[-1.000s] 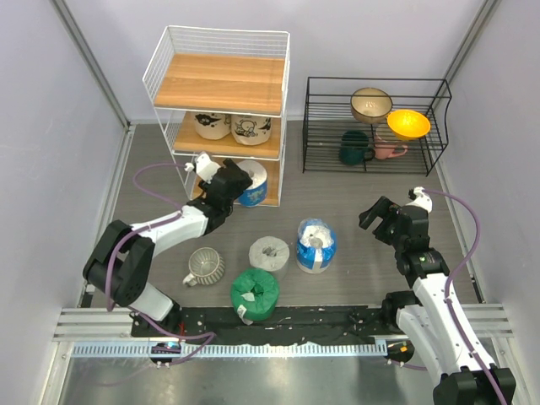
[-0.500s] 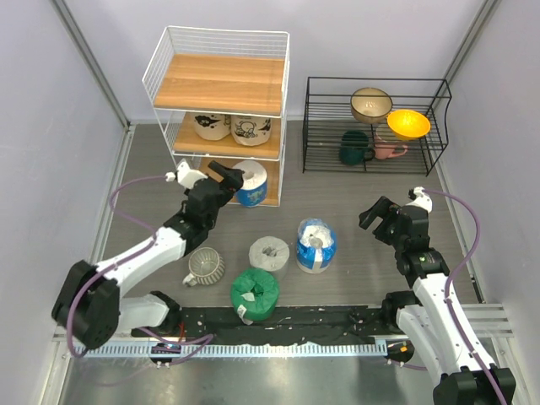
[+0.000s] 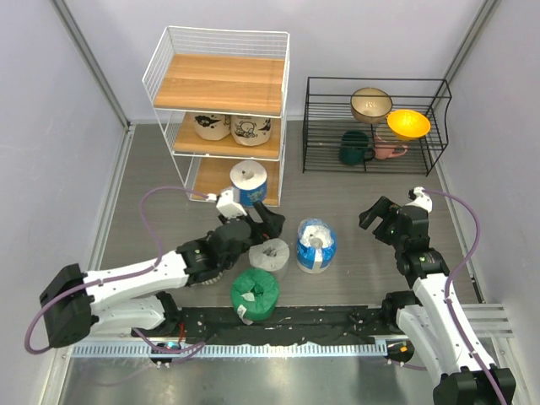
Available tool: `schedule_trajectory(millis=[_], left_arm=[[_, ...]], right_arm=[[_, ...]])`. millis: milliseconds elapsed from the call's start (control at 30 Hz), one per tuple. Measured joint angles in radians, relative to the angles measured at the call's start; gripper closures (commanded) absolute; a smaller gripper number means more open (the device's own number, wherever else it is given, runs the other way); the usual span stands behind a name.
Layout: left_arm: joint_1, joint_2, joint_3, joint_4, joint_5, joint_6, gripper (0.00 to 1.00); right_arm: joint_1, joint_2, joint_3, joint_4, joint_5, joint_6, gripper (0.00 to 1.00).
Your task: Place and organize the paper towels onto the shelf
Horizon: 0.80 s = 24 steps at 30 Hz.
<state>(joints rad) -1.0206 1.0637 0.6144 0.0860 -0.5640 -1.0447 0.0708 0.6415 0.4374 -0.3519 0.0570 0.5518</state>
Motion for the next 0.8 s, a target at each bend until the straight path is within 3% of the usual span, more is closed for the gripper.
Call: schedule_trajectory(millis=[233,633,800], left_arm=[[-0.121,0.222,0.159,-0.017,0.039,0.167,0.07],[-0.144,0.386,0.252,-0.011,0.117,0.318,0.09],[-0.144,0.452,0.327,-0.019,0.172,0.363,0.27]], right_arm=[[0.0,-0.016,0.0,0.0,0.0,0.0,0.04],[0.0,-0.022,0.0,-0.001,0.0,0.0,0.04],[0.0,-0.022,0.0,-0.001,0.0,0.0,0.04]])
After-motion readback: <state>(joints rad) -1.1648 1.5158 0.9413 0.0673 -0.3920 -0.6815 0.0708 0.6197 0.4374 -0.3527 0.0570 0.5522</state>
